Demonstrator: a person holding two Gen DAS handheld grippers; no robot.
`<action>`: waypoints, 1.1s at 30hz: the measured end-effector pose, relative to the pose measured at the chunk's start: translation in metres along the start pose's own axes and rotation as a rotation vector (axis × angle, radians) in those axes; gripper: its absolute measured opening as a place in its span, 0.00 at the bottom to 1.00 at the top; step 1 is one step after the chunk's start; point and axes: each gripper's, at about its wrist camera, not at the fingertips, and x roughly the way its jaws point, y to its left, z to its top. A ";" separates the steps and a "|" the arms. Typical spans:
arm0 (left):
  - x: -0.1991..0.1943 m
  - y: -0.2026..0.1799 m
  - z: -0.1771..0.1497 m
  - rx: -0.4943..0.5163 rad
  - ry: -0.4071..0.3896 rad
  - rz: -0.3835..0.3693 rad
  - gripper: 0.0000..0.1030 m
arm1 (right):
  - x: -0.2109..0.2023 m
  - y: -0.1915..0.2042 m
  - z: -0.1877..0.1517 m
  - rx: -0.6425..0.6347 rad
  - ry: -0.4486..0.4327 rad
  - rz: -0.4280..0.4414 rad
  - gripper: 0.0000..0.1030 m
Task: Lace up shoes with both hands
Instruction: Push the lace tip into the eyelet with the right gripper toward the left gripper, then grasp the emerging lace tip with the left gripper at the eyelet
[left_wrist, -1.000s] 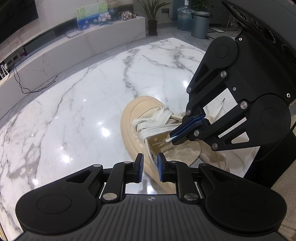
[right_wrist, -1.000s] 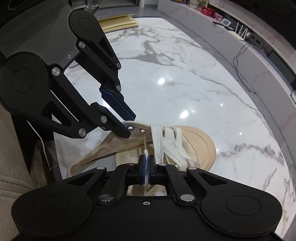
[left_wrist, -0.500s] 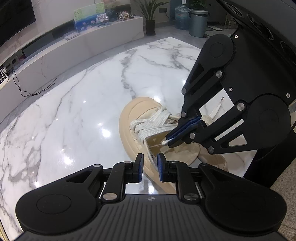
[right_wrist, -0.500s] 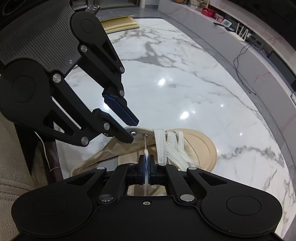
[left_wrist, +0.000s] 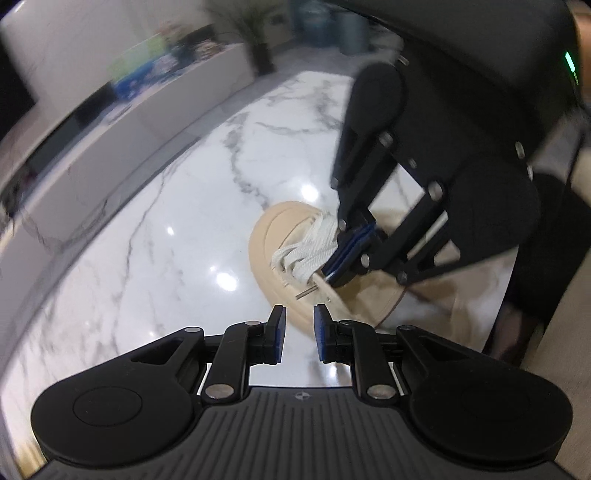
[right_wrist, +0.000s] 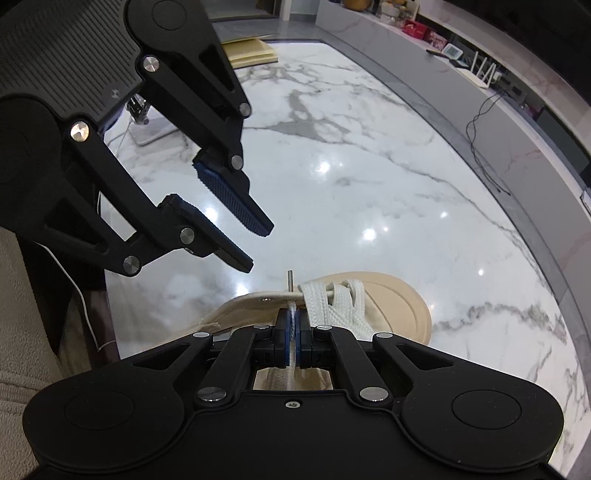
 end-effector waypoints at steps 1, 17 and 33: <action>0.002 -0.002 0.000 0.037 -0.001 0.001 0.15 | 0.000 -0.001 0.000 0.004 -0.002 0.004 0.01; 0.048 -0.022 0.004 0.400 0.062 -0.029 0.15 | 0.000 -0.016 -0.001 0.096 -0.032 0.059 0.01; 0.057 -0.011 0.020 0.343 0.092 -0.039 0.02 | -0.014 -0.011 -0.012 0.150 -0.073 0.014 0.02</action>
